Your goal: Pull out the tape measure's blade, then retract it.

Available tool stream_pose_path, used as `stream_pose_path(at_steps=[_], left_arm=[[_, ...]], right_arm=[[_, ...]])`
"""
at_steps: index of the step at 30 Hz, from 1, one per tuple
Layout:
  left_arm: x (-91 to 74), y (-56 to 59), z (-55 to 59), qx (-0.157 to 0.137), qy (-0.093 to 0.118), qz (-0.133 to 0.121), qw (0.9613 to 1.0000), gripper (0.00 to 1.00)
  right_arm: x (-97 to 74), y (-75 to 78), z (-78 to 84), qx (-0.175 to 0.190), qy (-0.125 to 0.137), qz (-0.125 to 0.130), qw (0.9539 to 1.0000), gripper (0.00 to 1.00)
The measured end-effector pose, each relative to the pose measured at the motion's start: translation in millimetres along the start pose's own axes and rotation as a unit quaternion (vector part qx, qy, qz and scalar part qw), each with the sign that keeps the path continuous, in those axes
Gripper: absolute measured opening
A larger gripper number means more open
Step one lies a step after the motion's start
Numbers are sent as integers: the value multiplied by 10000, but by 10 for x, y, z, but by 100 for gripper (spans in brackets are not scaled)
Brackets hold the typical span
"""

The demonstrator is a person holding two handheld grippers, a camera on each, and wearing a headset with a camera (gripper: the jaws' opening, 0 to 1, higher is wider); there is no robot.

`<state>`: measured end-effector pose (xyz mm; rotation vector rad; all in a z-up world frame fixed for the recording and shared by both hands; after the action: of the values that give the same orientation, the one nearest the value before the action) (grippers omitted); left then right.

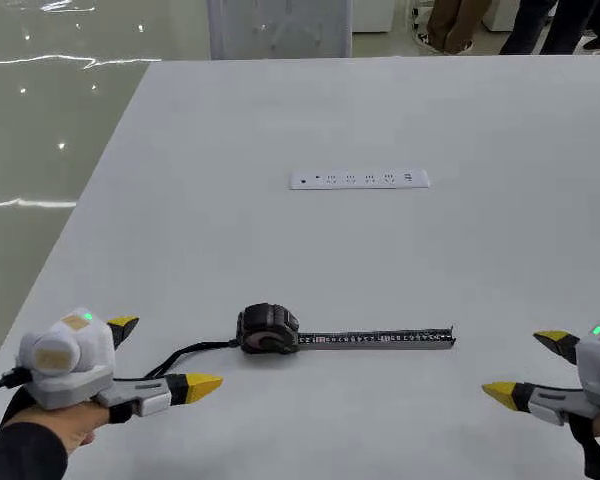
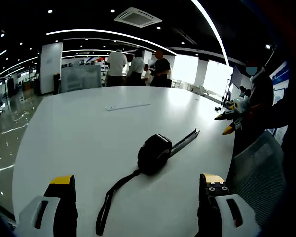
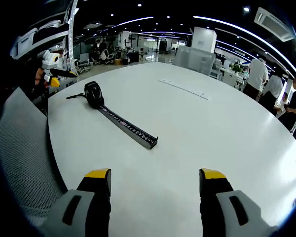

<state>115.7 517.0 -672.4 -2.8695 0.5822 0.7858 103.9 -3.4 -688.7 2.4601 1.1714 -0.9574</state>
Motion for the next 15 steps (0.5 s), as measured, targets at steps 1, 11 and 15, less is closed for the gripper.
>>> stream_pose_path(at_steps=[1,11,15], left_arm=[[-41,-3,-6,68,23,-21,10000,100],[-398,-146,144,118,-170,-176,9996,100],[-503,-225,220,100,-179,-341,9992,100]], right_arm=[[-67,-28,13,3,24,44,10000,75],[-564,-226,78,75,226,210,9995,91],[-635,-258,136,226,287,162,9992,100]])
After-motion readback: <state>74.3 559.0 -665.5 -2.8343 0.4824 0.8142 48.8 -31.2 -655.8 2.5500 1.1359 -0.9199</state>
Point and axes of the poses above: the centre of the closed fingertips' face, and the gripper's own axes: x roughly forward along the fingers, y roughly to its right, z roughly out of its underside, the point moved 9 cm from there along -x, roughly backward along the fingers, and after that the axes turned 14 degrees about -z, right-handed, at the moved point
